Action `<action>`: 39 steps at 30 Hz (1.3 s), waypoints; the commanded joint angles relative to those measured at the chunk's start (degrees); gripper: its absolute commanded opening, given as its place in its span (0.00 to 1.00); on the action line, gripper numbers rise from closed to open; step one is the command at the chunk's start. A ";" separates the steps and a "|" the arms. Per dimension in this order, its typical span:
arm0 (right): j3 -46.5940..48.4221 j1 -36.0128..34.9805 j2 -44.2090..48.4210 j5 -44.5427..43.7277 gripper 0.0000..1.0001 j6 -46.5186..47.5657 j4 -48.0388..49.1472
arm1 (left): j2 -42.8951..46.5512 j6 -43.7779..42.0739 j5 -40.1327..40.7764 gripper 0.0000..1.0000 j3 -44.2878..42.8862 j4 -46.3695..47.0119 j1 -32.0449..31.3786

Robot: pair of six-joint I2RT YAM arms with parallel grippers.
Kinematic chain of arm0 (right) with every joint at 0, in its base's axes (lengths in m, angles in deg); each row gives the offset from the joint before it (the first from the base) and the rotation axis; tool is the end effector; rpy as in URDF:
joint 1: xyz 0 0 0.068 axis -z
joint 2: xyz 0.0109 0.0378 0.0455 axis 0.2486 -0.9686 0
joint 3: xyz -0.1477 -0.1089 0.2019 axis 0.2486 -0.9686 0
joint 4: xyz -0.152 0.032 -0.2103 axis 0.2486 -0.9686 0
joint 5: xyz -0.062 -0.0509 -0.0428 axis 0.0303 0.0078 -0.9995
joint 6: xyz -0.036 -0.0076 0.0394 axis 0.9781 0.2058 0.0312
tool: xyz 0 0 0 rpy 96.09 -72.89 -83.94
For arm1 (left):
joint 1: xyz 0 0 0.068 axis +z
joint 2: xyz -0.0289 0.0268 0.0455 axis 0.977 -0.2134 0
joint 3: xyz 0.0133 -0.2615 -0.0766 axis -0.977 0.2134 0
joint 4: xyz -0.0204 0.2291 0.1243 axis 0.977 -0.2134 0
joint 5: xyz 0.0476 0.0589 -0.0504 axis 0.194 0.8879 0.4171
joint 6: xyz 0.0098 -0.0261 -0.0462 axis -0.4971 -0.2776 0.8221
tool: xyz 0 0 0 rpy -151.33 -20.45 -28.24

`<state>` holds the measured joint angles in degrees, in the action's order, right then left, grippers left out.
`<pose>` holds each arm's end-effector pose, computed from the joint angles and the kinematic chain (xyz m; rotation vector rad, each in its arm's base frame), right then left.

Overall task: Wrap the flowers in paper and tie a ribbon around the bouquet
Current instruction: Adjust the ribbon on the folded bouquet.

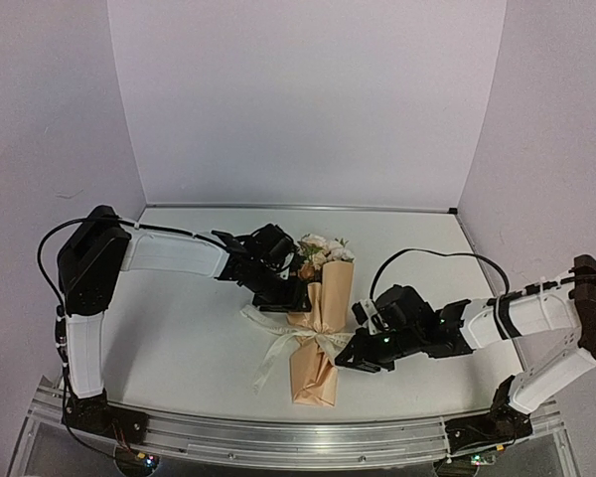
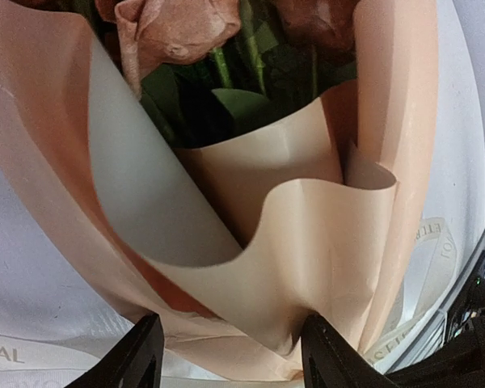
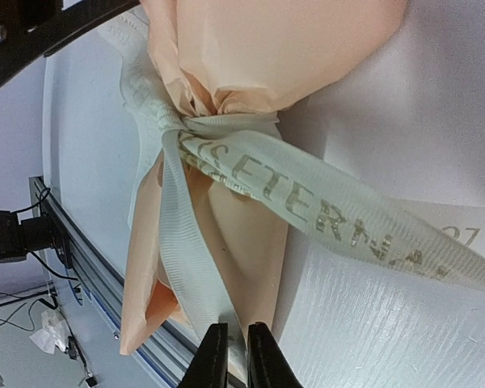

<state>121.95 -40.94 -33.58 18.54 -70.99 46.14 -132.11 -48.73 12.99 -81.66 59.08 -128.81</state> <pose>0.1451 0.2323 0.1566 -0.2442 2.6912 1.2292 0.2627 -0.3378 0.1712 0.4456 2.7248 -0.7838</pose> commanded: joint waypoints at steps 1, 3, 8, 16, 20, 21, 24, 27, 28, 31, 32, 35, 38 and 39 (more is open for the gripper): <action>2.12 -0.32 -0.02 0.60 0.00 1.30 -1.00 | -1.27 1.93 3.23 0.52 -1.35 -0.49 0.48; 2.36 -0.32 0.21 0.66 0.00 1.79 -1.86 | -1.56 2.10 3.28 0.47 -1.19 -0.28 0.59; 2.71 -0.37 1.10 0.05 0.00 3.04 -4.30 | -2.25 1.33 4.02 0.26 -1.18 0.03 0.82; 2.69 -0.42 4.54 -2.94 0.00 8.78 -15.69 | -2.51 -1.99 6.04 0.07 -0.95 0.01 0.95; 1.98 -0.43 6.15 -4.11 0.00 10.76 -18.86 | -2.24 -3.25 6.46 0.02 -0.58 0.26 1.09; 1.89 -0.48 6.40 -4.26 0.00 11.14 -19.44 | -2.15 -3.53 6.47 0.01 -0.51 0.31 1.12; 1.69 -0.49 6.94 -4.76 0.00 11.94 -21.07 | -1.89 -4.00 6.42 0.00 -0.35 0.41 1.19; 1.40 -0.54 7.56 -5.38 0.00 12.98 -23.39 | -1.56 -4.14 6.52 0.00 0.01 0.45 1.37; 1.17 -0.58 7.83 -5.76 0.00 13.46 -24.36 | -1.46 -4.17 6.56 0.00 0.14 0.48 1.44; 0.50 -0.75 8.82 -6.88 0.00 14.58 -26.69 | -1.24 -4.22 6.54 0.00 0.54 0.63 1.58; 0.34 -0.80 9.08 -7.21 0.00 14.81 -27.24 | -1.12 -4.26 6.48 0.00 0.65 0.72 1.57; 0.72 -1.08 9.52 -8.02 0.00 15.81 -28.96 | -0.72 -4.36 6.42 0.00 1.01 1.04 1.56; 1.61 -1.18 9.84 -8.39 0.01 16.49 -30.45 | -0.07 -4.51 5.65 0.01 1.13 1.90 1.60; 2.30 -1.18 9.93 -8.42 0.04 16.66 -30.96 | 0.24 -4.50 5.07 0.02 1.03 2.40 1.57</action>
<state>122.99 -41.64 -24.88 12.02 -56.43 20.96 -133.95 -52.06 15.37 -81.20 60.34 -128.48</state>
